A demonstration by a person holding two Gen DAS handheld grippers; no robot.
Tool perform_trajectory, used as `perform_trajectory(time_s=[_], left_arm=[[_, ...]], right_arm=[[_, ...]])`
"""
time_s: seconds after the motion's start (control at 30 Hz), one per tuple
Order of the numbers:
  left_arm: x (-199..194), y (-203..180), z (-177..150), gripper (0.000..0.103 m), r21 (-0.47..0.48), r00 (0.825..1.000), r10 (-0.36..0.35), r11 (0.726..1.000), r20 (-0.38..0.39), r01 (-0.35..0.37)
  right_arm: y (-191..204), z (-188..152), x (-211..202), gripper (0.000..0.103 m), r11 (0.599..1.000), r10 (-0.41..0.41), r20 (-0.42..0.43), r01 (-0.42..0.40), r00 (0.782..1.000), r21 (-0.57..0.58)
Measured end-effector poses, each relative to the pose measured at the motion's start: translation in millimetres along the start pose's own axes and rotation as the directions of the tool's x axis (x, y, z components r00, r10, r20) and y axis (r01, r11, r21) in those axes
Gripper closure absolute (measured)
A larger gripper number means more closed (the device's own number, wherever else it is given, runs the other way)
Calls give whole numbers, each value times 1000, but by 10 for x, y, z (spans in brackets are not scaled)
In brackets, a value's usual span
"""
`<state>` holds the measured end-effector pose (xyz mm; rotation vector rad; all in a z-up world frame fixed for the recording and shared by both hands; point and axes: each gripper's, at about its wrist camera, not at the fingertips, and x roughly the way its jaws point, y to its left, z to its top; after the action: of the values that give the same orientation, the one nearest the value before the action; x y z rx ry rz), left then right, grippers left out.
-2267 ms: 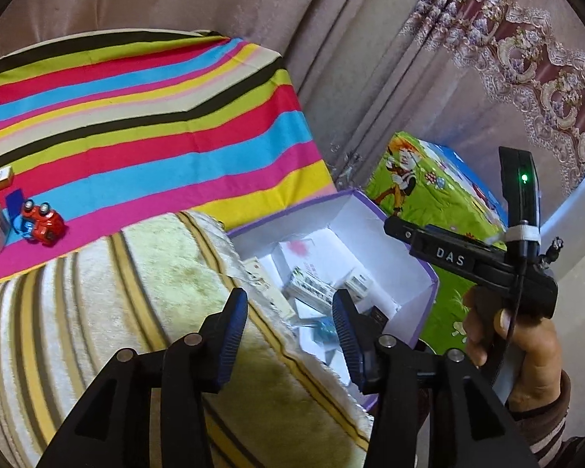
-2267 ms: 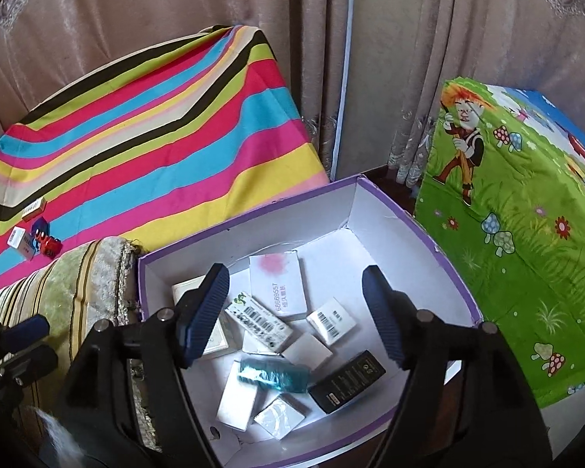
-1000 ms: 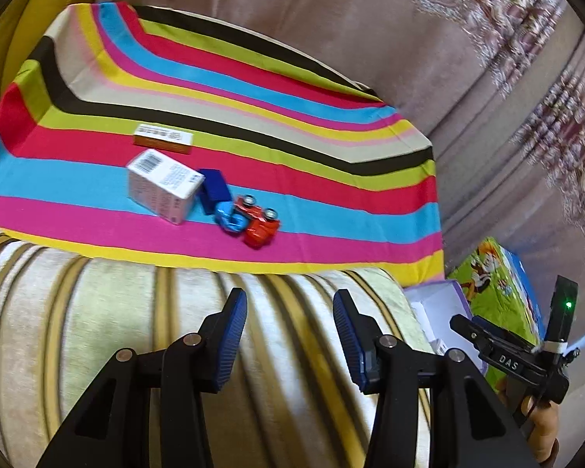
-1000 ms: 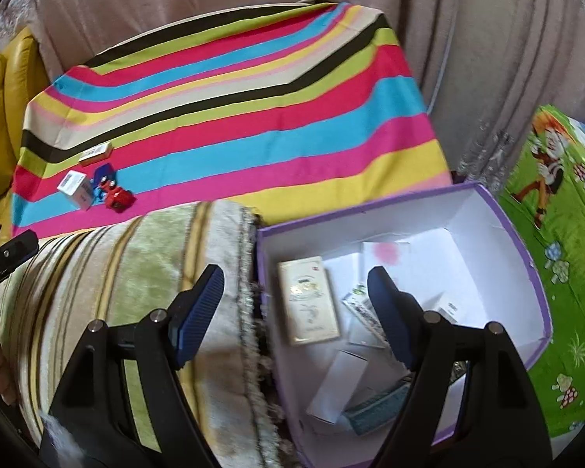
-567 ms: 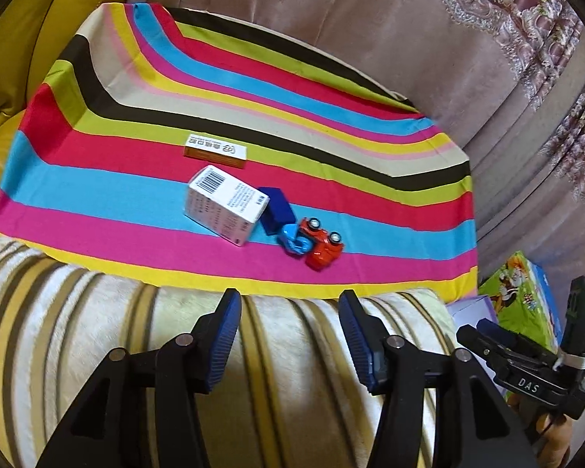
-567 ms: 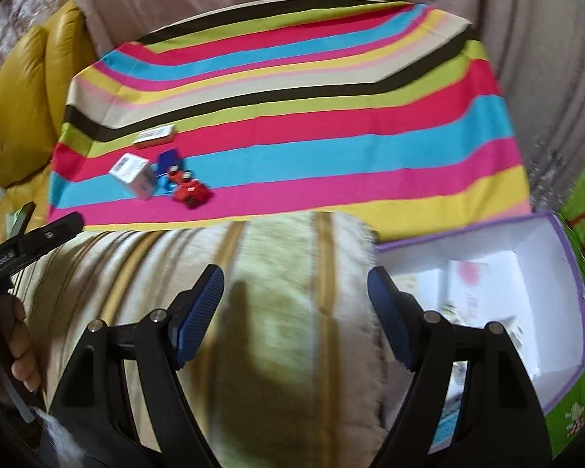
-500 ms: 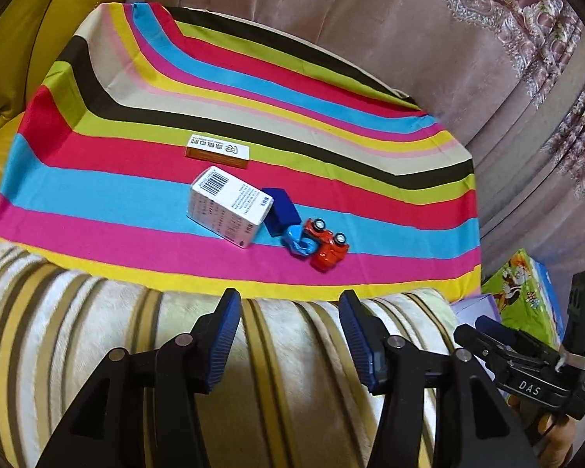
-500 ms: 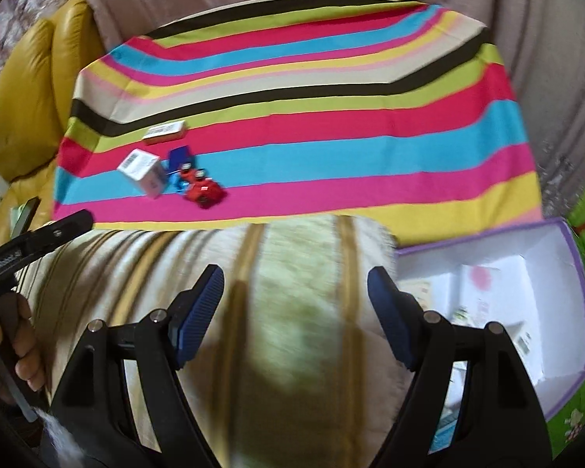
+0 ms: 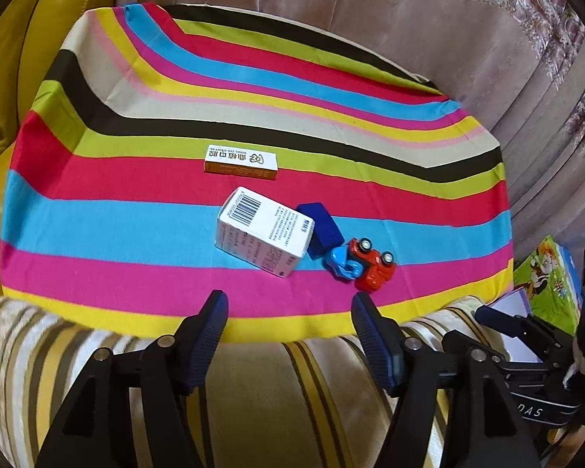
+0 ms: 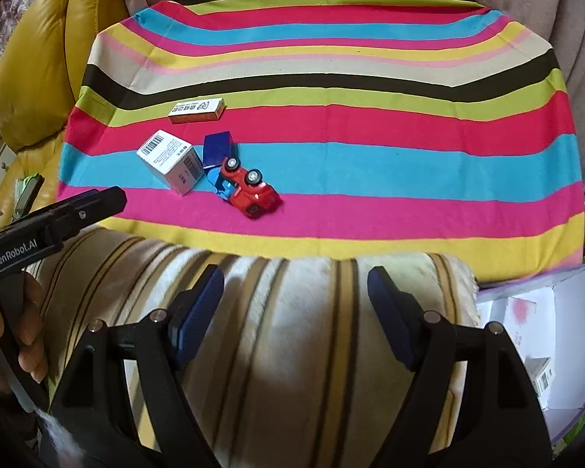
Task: Organize rigid objects
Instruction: 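Grasp the red toy car with the right tool while the left tool grasps the white barcoded cube box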
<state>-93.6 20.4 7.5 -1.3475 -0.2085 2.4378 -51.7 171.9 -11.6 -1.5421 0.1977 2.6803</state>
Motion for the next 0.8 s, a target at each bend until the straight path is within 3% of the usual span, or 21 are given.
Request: perform_trajectory(time_s=[0.4, 0.8], left_arm=[[368, 15, 252, 25, 80, 995, 60, 995, -75, -54], [579, 179, 424, 23, 68, 992, 82, 995, -101, -75]], right_arm=[[161, 194, 320, 24, 999, 12, -55, -14, 998, -42], [405, 459, 611, 24, 982, -30, -52, 19, 998, -189]])
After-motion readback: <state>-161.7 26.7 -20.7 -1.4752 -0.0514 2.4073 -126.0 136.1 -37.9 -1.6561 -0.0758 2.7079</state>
